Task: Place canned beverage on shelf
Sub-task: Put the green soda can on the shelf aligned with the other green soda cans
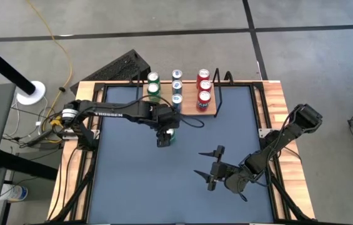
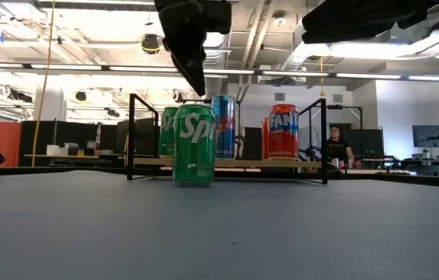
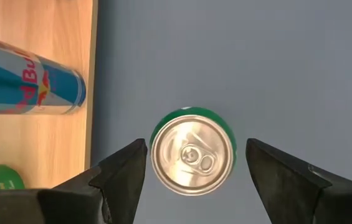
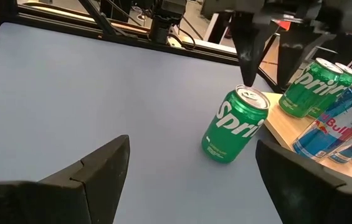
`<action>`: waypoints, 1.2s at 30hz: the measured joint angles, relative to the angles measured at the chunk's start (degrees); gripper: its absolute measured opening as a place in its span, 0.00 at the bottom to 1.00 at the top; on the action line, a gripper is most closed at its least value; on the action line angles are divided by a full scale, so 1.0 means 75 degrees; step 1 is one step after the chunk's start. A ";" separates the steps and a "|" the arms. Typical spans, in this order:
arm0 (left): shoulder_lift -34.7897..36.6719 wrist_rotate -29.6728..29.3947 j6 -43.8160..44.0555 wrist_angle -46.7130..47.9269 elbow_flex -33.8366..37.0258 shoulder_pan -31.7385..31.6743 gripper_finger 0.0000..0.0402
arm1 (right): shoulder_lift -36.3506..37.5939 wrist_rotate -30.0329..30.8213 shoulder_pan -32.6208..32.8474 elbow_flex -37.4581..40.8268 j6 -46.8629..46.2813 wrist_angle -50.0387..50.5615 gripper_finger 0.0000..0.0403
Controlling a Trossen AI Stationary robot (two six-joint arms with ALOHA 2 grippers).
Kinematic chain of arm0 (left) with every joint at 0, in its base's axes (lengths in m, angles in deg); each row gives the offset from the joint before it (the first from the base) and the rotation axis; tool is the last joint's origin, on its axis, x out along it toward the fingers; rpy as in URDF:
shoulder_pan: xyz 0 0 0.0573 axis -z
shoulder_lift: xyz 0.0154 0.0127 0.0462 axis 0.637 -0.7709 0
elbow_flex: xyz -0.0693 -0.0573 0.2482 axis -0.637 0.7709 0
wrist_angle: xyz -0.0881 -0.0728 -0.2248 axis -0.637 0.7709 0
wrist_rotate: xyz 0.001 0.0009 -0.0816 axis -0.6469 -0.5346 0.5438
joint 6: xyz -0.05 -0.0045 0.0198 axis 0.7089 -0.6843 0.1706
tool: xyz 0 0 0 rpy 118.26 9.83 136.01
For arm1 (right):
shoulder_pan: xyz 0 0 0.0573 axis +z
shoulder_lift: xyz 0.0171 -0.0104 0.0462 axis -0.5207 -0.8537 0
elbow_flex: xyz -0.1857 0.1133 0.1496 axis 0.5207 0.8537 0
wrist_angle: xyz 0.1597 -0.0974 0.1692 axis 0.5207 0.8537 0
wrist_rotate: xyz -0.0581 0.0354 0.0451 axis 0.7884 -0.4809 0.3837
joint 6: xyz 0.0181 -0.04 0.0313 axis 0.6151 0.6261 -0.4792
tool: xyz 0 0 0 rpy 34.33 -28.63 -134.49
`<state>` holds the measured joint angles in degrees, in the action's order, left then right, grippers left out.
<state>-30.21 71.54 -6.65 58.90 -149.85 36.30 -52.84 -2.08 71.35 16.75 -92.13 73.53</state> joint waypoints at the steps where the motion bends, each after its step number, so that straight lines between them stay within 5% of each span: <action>1: 0.0000 0.0001 0.0037 0.0037 -0.0050 0.0005 0.65 | 0.0000 -0.0002 0.0000 0.0000 0.0000 0.0000 0.85; 9: 0.0000 -0.0544 0.0257 0.0254 -0.0645 0.0006 0.65 | 0.0000 -0.0006 0.0000 0.0000 0.0002 0.0006 0.85; 14: 0.0003 -0.0499 0.2547 0.0362 -0.1162 0.0006 0.65 | 0.0000 -0.0013 0.0000 0.0000 0.0006 0.0011 0.85; 18: 0.0003 0.0262 0.3752 0.0691 -0.1297 0.0011 0.65 | 0.0000 -0.0024 0.0000 0.0000 0.0000 -0.0002 0.85; 28: -0.0015 -0.0801 0.4687 0.1719 -0.1297 0.0102 0.65 | 0.0000 -0.0024 0.0000 0.0000 -0.0003 -0.0008 0.85; 36: -0.0023 -0.0742 0.4551 0.1590 -0.0956 0.0247 0.65 | 0.0000 -0.0075 -0.0003 0.0000 -0.0007 0.0007 0.85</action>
<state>-30.39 65.98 27.48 70.83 -157.02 38.15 -52.84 -2.64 71.32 16.75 -92.19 73.59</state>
